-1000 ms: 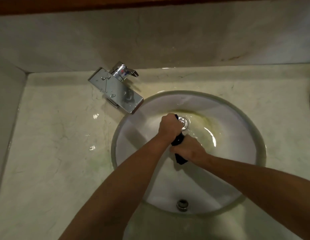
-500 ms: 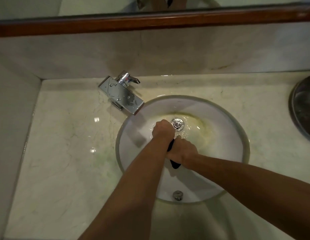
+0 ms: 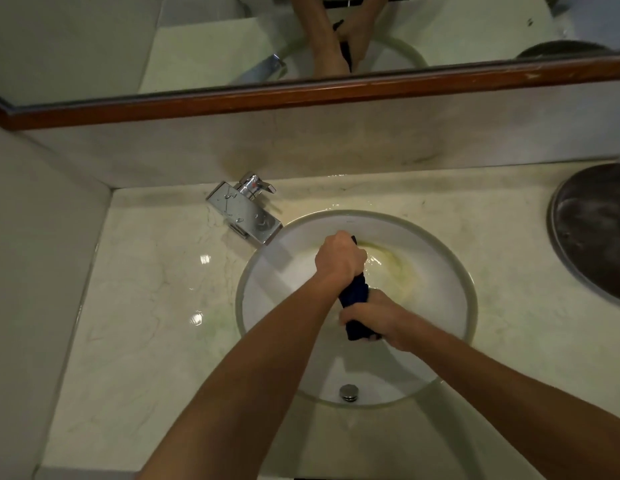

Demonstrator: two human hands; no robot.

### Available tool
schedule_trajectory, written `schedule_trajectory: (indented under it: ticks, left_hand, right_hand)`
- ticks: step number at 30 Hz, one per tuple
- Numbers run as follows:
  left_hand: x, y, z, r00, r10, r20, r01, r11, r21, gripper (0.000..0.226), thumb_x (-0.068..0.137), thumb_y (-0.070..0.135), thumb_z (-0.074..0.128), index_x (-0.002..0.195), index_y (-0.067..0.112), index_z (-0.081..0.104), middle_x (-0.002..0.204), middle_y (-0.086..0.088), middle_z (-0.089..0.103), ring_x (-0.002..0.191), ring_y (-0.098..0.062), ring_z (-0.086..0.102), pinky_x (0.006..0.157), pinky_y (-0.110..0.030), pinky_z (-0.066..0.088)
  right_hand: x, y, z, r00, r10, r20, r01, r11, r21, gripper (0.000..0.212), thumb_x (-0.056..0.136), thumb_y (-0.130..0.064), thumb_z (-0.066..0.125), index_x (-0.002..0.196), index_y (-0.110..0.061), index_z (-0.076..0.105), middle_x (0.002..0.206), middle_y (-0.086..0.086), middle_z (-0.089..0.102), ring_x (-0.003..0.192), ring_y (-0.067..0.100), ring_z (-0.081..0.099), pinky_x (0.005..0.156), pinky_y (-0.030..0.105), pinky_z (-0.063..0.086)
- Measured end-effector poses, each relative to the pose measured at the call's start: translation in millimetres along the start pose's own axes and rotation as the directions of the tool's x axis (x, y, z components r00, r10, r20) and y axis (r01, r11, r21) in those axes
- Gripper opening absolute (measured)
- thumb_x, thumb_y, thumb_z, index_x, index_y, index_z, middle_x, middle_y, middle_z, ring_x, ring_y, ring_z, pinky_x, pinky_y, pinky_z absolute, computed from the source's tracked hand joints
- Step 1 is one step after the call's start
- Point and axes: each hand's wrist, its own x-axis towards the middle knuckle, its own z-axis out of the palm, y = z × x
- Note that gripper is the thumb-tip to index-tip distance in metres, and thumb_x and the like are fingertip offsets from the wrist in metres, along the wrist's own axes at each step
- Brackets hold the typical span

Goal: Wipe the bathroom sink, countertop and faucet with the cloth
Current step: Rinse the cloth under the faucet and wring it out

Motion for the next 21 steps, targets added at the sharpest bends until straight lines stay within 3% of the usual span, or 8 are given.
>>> schedule_trajectory:
  ticks: [3, 7, 11, 13, 16, 18, 21]
  left_hand:
    - [-9.6, -7.1, 12.2, 0.999, -0.011, 0.03, 0.008, 0.994, 0.106, 0.005, 0.092, 0.008, 0.057, 0.087, 0.01, 0.057, 0.09, -0.006, 0.059, 0.086, -0.031, 0.061, 0.065, -0.031, 0.042]
    - [-14.4, -24.2, 33.3, 0.994, -0.092, 0.063, 0.079, 0.98, 0.184, 0.027, 0.095, 0.009, 0.057, 0.122, 0.008, 0.063, 0.126, -0.014, 0.064, 0.117, -0.033, 0.064, 0.092, -0.04, 0.052]
    - [-11.7, -32.2, 41.1, 0.986, -0.149, 0.072, 0.128, 0.961, 0.245, 0.031, 0.099, 0.013, 0.056, 0.129, 0.01, 0.06, 0.136, -0.013, 0.059, 0.126, -0.032, 0.06, 0.106, -0.042, 0.049]
    - [-12.4, -33.9, 41.6, 0.984, -0.158, 0.081, 0.135, 0.961, 0.241, 0.031, 0.099, 0.013, 0.055, 0.13, 0.009, 0.059, 0.137, -0.013, 0.058, 0.127, -0.032, 0.059, 0.105, -0.042, 0.049]
    - [-9.0, -28.4, 40.6, 0.985, -0.139, 0.097, 0.119, 0.975, 0.188, 0.03, 0.098, 0.015, 0.057, 0.127, 0.008, 0.061, 0.134, -0.014, 0.06, 0.124, -0.031, 0.06, 0.095, -0.036, 0.049]
    - [-5.1, -23.7, 34.2, 0.986, -0.119, 0.113, 0.114, 0.992, 0.049, 0.041, 0.1, 0.022, 0.057, 0.139, 0.011, 0.052, 0.141, -0.017, 0.054, 0.127, -0.033, 0.056, 0.094, -0.035, 0.046]
    - [-15.2, -26.2, 12.9, 0.982, -0.185, 0.045, 0.189, 0.934, -0.303, 0.082, 0.098, 0.056, 0.058, 0.161, 0.02, 0.019, 0.156, -0.018, 0.028, 0.142, -0.037, 0.039, 0.114, -0.046, 0.04]
  right_hand:
    - [11.8, 20.6, 8.2, 0.977, -0.151, -0.152, 0.074, 0.904, -0.421, 0.016, 0.08, -0.007, 0.062, 0.074, -0.012, 0.048, 0.069, 0.002, 0.054, 0.057, 0.015, 0.051, 0.049, 0.024, 0.04]
    - [13.9, 34.4, 14.9, 0.954, -0.228, -0.195, 0.02, 0.697, -0.716, 0.022, 0.082, -0.018, 0.063, 0.093, -0.011, 0.045, 0.076, -0.002, 0.048, 0.068, 0.018, 0.055, 0.054, 0.027, 0.041]
    - [15.3, 40.7, 22.5, 0.951, -0.252, -0.177, 0.034, 0.655, -0.755, 0.028, 0.085, -0.02, 0.062, 0.099, -0.012, 0.039, 0.075, -0.004, 0.041, 0.08, 0.025, 0.06, 0.066, 0.03, 0.042]
    - [15.1, 40.7, 21.8, 0.951, -0.261, -0.166, 0.042, 0.639, -0.768, 0.03, 0.083, -0.018, 0.062, 0.101, -0.012, 0.039, 0.075, -0.004, 0.039, 0.086, 0.027, 0.064, 0.067, 0.03, 0.041]
    - [13.3, 40.8, 18.7, 0.95, -0.241, -0.199, 0.018, 0.677, -0.736, 0.038, 0.081, -0.016, 0.065, 0.111, -0.011, 0.042, 0.084, -0.001, 0.048, 0.079, 0.024, 0.056, 0.065, 0.031, 0.043]
    - [10.6, 42.9, 12.3, 0.94, -0.226, -0.257, 0.014, 0.775, -0.632, 0.042, 0.08, -0.015, 0.067, 0.114, -0.01, 0.043, 0.092, 0.002, 0.055, 0.078, 0.022, 0.057, 0.061, 0.032, 0.048]
    - [1.0, 43.4, -11.0, 0.864, -0.278, -0.421, 0.052, 0.879, -0.474, 0.066, 0.077, -0.018, 0.073, 0.135, -0.011, 0.042, 0.098, 0.008, 0.067, 0.082, 0.028, 0.065, 0.063, 0.036, 0.054]
